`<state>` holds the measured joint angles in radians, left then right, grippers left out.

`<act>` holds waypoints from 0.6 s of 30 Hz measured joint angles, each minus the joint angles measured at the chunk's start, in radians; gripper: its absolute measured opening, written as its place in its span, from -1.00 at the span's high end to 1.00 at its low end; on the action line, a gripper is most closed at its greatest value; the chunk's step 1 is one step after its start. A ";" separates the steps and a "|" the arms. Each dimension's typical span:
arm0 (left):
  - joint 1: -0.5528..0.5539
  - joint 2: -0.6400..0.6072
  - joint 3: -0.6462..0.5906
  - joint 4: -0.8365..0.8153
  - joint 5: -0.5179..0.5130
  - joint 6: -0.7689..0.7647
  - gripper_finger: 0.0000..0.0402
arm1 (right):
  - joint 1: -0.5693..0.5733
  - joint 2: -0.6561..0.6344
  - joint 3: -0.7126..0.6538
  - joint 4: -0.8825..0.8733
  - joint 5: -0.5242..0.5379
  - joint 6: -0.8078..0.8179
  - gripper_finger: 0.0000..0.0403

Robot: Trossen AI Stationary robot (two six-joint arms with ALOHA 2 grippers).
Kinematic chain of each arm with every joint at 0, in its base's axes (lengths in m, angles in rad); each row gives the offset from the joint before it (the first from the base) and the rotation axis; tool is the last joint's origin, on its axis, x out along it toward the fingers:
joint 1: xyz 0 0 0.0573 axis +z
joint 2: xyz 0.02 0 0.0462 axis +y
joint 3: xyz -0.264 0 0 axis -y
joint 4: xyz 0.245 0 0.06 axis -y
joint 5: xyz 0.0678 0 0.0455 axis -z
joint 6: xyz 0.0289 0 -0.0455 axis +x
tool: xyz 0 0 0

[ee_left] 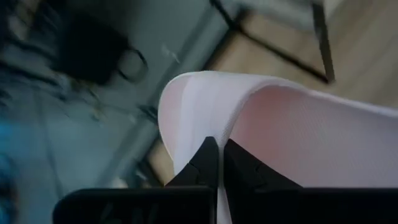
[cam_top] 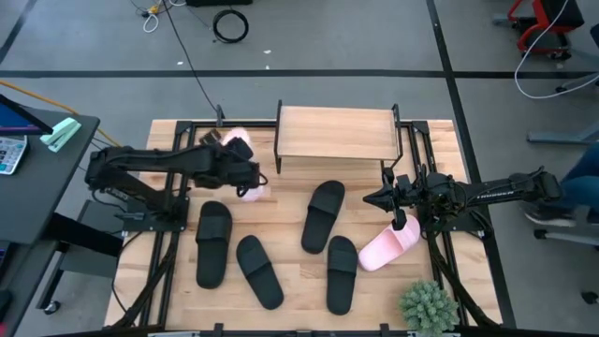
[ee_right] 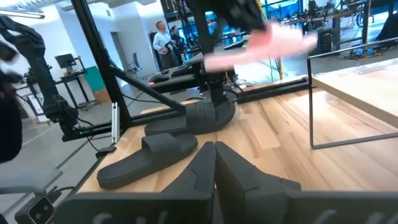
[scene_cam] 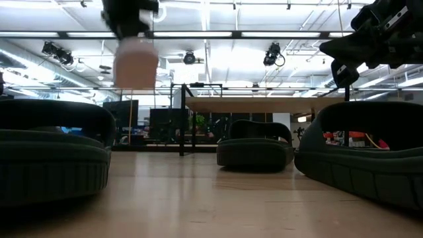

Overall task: Pick and place slides into the shelf
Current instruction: Put the left pink slide on the shelf

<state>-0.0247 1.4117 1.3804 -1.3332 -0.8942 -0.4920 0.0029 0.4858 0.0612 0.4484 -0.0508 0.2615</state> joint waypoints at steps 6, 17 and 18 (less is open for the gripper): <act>-0.065 0.000 0.161 0.173 -0.160 0.387 0.95 | 0.000 0.000 0.000 0.000 0.000 -0.001 0.93; 0.135 0.069 0.166 0.677 0.108 0.855 0.95 | 0.000 0.000 0.000 0.000 0.001 -0.002 0.93; 0.163 0.085 0.166 0.707 0.137 0.875 0.95 | 0.000 0.000 0.000 0.000 0.001 -0.002 0.93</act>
<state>0.1379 1.4968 1.5459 -0.6261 -0.7567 0.3830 0.0025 0.4854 0.0616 0.4485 -0.0502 0.2592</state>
